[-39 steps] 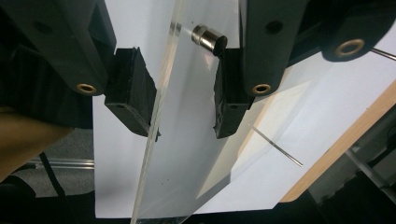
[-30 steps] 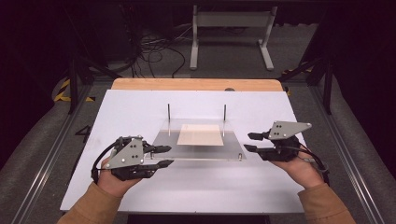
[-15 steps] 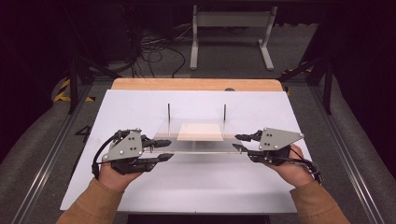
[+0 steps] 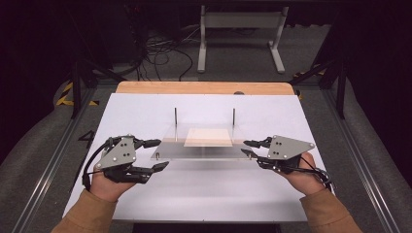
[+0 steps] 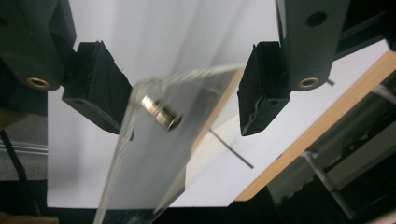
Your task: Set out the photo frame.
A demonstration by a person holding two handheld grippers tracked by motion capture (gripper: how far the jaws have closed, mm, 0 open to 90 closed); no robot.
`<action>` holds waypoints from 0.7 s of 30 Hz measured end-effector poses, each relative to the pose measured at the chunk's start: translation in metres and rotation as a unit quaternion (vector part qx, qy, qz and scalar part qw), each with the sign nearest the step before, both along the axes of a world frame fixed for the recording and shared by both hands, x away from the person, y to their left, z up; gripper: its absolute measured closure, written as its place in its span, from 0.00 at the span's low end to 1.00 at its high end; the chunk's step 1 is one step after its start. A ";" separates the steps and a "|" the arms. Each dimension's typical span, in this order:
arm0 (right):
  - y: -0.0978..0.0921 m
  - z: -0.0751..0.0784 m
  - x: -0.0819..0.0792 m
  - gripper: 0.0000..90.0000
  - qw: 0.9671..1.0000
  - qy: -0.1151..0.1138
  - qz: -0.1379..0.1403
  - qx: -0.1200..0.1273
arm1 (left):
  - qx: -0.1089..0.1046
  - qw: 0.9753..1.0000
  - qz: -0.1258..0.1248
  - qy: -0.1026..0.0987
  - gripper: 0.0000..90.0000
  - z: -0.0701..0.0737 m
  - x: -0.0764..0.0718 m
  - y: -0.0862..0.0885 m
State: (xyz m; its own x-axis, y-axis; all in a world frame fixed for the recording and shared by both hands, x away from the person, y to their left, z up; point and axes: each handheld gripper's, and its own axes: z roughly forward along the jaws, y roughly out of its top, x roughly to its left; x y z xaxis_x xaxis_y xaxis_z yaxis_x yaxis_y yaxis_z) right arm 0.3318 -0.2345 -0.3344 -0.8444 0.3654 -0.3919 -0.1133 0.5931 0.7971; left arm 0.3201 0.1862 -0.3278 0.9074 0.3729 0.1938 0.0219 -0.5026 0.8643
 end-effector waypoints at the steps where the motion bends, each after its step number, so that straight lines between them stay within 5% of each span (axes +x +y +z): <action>1: 0.000 0.000 0.000 0.78 1.000 0.001 0.000 0.001 | 0.002 1.000 0.001 0.003 0.40 -0.002 0.002 0.000; 10: 0.000 0.001 0.001 0.78 1.000 0.002 -0.001 0.001 | 0.005 0.999 0.039 0.019 0.59 -0.019 0.023 -0.004; 15: 0.000 0.001 0.001 0.78 1.000 0.001 -0.003 0.004 | 0.004 0.999 0.046 0.007 0.66 -0.020 0.025 -0.006; 21: 0.003 0.002 -0.001 0.80 1.000 -0.015 -0.005 -0.003 | 0.026 0.998 0.054 -0.028 0.71 -0.019 0.021 -0.013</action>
State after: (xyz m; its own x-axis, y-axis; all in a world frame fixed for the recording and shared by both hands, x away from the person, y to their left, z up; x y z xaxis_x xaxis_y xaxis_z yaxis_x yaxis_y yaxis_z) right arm 0.3305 -0.2319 -0.3325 -0.8285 0.3709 -0.4196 -0.1311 0.5999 0.7892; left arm 0.3410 0.1730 -0.3464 0.8493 0.4564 0.2654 0.0303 -0.5439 0.8386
